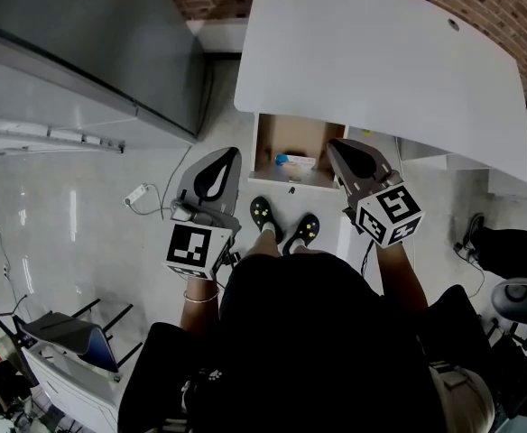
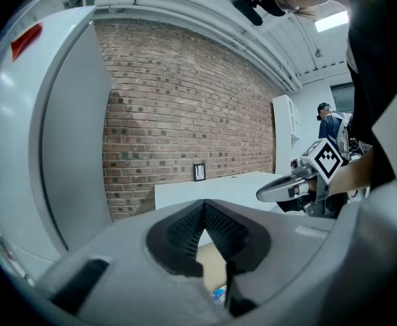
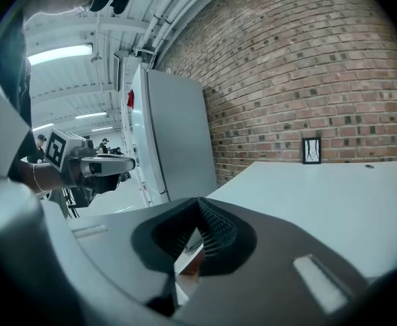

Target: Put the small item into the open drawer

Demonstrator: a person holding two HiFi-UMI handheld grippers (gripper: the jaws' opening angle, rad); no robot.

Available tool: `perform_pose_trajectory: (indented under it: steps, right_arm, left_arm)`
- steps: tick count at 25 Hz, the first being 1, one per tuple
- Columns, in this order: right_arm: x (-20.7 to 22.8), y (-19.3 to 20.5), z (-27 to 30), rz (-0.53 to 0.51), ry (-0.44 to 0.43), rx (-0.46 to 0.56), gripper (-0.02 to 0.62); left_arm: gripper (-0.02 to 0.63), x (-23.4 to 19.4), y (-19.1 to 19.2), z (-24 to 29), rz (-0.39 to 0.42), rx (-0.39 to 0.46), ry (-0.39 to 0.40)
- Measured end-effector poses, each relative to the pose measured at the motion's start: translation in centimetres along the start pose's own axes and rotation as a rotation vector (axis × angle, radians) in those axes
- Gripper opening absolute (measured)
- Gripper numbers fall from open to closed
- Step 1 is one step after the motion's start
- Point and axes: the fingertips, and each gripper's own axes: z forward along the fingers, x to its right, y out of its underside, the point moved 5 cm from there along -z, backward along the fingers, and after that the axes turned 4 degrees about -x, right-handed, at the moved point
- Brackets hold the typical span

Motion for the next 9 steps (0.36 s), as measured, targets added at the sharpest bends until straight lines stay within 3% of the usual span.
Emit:
perform_pose_trajectory:
  steps: [9]
  right_arm:
    - [0.59, -0.25, -0.15, -0.003, -0.008, 0.009, 0.011]
  left_arm:
    - [0.0, 0.23, -0.09, 0.27, -0.018, -0.017, -0.017]
